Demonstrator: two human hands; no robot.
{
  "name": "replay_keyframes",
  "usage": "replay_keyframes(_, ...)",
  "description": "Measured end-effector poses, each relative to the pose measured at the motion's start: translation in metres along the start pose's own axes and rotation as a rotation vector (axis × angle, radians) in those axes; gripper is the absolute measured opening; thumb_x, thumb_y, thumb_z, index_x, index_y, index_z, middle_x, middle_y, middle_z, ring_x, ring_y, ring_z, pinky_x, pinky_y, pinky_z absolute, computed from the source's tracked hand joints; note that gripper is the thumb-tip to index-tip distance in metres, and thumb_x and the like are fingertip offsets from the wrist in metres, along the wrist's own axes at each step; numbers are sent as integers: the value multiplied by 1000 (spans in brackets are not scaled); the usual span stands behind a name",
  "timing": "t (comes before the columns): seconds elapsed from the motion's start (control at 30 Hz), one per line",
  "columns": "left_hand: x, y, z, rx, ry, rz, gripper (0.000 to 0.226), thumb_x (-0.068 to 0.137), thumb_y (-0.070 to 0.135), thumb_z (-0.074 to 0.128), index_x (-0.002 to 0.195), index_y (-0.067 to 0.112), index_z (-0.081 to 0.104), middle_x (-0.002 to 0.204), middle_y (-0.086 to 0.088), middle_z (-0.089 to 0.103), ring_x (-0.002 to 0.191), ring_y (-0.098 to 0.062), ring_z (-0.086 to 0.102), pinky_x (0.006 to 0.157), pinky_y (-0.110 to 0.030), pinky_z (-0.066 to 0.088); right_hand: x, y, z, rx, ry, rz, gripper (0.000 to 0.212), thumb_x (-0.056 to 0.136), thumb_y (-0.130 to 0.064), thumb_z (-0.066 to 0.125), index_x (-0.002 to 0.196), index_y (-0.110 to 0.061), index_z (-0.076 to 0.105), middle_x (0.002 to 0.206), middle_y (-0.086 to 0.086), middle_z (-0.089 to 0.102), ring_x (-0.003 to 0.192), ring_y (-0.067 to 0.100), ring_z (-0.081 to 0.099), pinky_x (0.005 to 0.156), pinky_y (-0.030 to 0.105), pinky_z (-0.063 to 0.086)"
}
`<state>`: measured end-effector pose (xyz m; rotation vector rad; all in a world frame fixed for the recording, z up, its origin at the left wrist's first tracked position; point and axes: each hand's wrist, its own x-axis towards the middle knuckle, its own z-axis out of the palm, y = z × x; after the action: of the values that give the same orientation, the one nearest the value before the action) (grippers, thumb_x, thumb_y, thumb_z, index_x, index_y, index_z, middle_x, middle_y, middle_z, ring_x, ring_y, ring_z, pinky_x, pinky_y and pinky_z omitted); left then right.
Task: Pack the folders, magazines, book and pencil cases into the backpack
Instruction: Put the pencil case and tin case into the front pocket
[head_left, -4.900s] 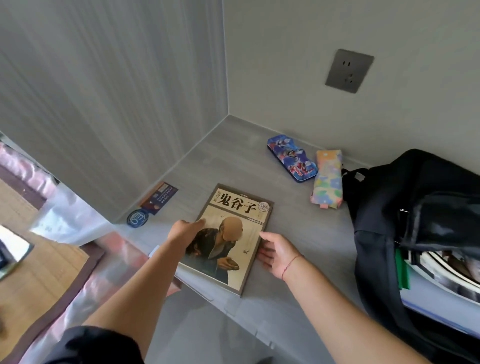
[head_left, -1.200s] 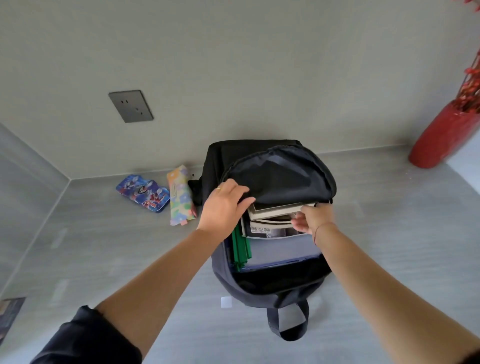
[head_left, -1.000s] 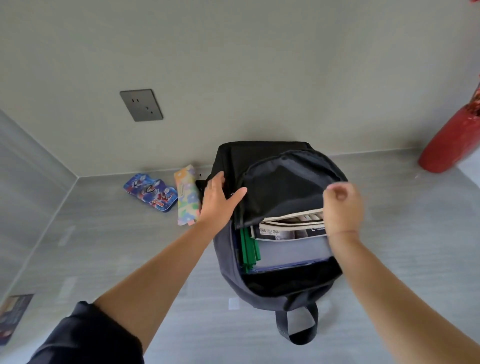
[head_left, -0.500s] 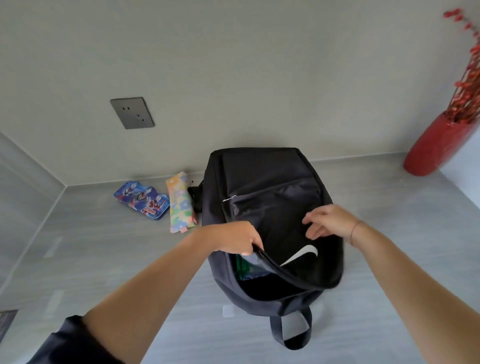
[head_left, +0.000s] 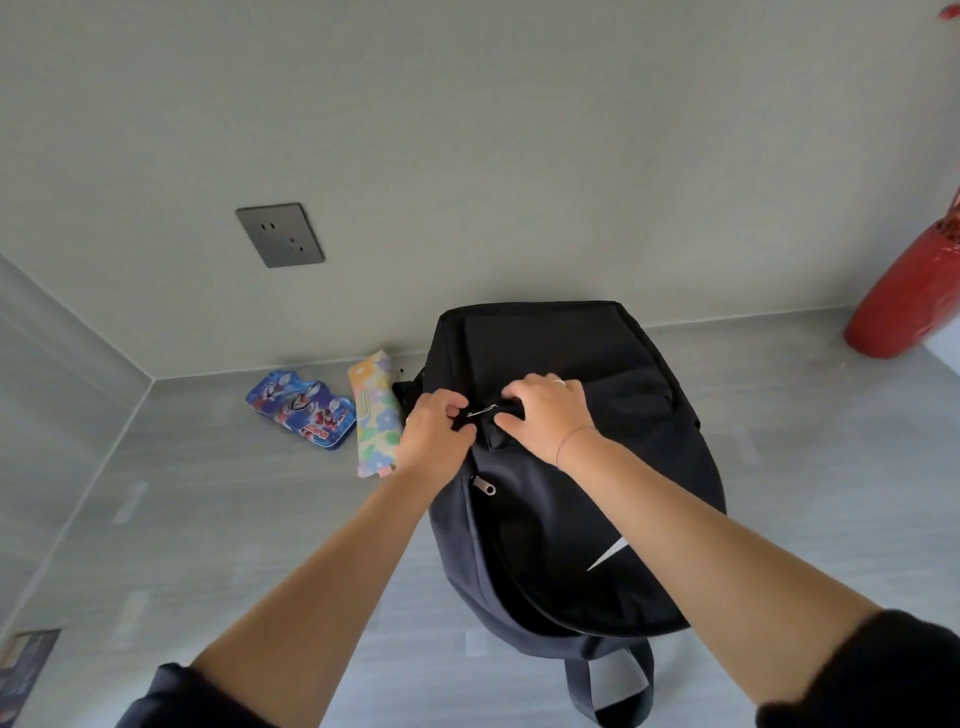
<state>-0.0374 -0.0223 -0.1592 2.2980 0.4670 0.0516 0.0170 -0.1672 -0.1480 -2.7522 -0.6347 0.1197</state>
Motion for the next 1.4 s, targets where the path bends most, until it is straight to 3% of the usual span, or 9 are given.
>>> replay_keyframes(0.23,9,4,-1,256,65,298,28,88,29,62,114,20,63,119,-1,58,111,-23,50,96,-37,42,-35,3,27,-5,289,61,23,92,-22,47,96,-15,68,95,2,64,89,24,61,75,35,42)
replay_keyframes(0.37,19,24,10,472,59,398,37,86,40,62,118,22,56,122,0,53,114,-22,47,96,-35,37,-67,2,51,-90,322,18,36,78,-16,65,113,-19,65,108,-4,65,100,19,64,91,37,48)
replay_keyframes(0.5,29,45,24,745,-7,473,58,80,53,64,126,22,48,127,-4,46,121,-25,43,102,-40,37,-75,13,55,-192,341,30,43,74,-22,69,117,-23,63,115,-6,66,113,16,61,106,44,25)
replay_keyframes(0.63,40,60,30,833,-182,480,53,84,45,62,129,19,50,129,-4,49,123,-25,43,102,-40,38,-75,42,44,-242,356,132,37,76,-25,68,113,-26,65,115,-4,66,110,16,62,104,44,36)
replay_keyframes(0.77,40,67,26,834,-345,421,38,89,23,59,124,10,55,123,-8,50,113,-28,50,85,-38,48,-75,64,35,-260,298,146,45,64,-22,78,108,-27,68,106,-5,68,95,17,66,83,38,52)
replay_keyframes(0.97,41,85,31,1005,-321,452,23,86,1,56,109,4,59,112,-13,54,99,-30,59,73,-36,48,-59,70,26,-257,262,71,50,53,-13,78,99,-28,71,99,-3,63,96,20,60,85,39,48)
replay_keyframes(1.13,44,77,27,639,-72,375,15,89,13,46,93,7,60,93,-10,63,83,-29,62,64,-34,43,-59,72,25,-151,169,19,44,72,-11,63,115,-21,60,128,-3,60,129,18,49,111,50,27)
replay_keyframes(1.27,46,84,8,40,183,261,10,85,18,56,83,12,64,74,-4,65,66,-19,58,63,-31,46,-63,67,26,-161,236,36,55,64,-13,69,117,-21,58,102,-7,67,102,18,63,104,48,38)
replay_keyframes(1.4,47,89,6,-112,153,311,7,84,17,58,82,14,64,73,-1,63,65,-13,54,65,-28,48,-66,59,25,-178,355,96,37,65,-12,68,101,-19,64,83,-6,64,86,22,63,93,45,45)
